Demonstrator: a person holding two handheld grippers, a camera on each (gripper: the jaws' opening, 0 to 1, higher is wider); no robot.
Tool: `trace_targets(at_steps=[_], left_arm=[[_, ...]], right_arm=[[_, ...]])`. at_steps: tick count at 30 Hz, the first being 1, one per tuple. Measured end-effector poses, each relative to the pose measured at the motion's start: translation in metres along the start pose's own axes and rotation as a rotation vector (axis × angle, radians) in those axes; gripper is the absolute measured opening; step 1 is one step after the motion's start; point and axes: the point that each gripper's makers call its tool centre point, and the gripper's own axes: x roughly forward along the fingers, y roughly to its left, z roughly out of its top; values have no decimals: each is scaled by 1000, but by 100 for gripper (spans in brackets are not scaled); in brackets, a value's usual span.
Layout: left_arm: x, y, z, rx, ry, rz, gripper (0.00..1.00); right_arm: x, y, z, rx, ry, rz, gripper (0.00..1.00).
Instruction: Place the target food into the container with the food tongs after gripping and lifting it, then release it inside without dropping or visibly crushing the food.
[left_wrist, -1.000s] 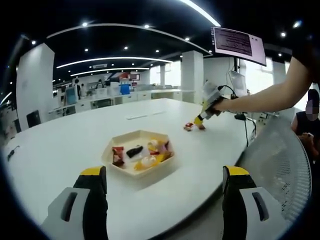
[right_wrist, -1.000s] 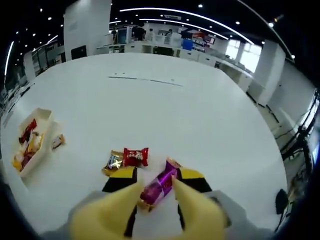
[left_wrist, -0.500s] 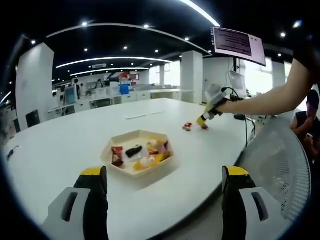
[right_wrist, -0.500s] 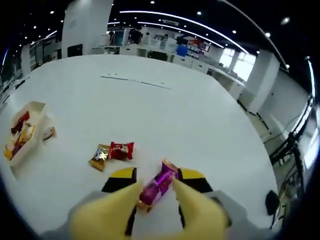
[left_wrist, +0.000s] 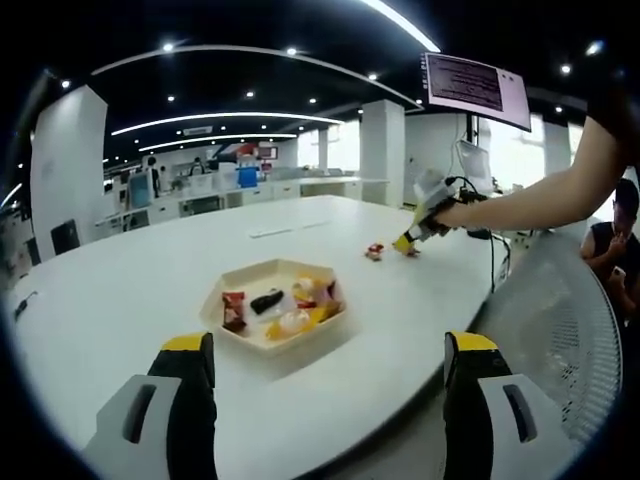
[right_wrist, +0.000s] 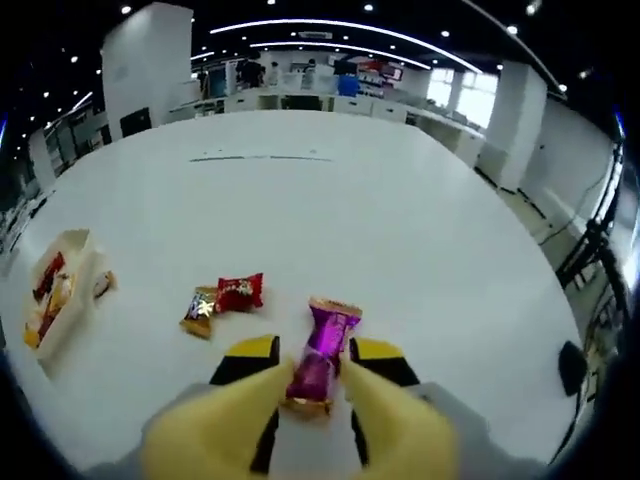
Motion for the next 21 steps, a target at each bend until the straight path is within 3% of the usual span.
trace_targets(at_steps=[2, 15, 21], left_arm=[[0, 0, 0, 0, 0, 1, 92], [0, 0, 0, 0, -1, 4, 92], [0, -1, 2, 2, -16, -3, 93]], right_arm=[[0, 4, 0, 25, -3, 24, 25], [-6, 14, 12, -6, -31, 64, 21], [-30, 14, 36, 9, -75, 74, 21]])
